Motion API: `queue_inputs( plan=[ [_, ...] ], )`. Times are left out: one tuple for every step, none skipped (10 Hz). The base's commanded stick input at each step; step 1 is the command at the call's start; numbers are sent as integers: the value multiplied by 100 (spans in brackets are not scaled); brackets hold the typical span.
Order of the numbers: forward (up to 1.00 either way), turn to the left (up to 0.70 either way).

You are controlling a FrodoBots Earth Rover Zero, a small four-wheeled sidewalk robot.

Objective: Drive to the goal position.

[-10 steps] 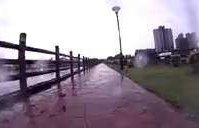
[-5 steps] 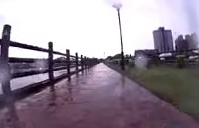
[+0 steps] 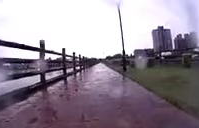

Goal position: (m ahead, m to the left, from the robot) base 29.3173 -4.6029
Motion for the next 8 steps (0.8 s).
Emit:
queue_inputs(
  plan=[
    [100,0],
    [100,0],
    [100,0],
    [100,0],
    [100,0],
    [100,0],
    [100,0],
    [100,0]
  ],
)
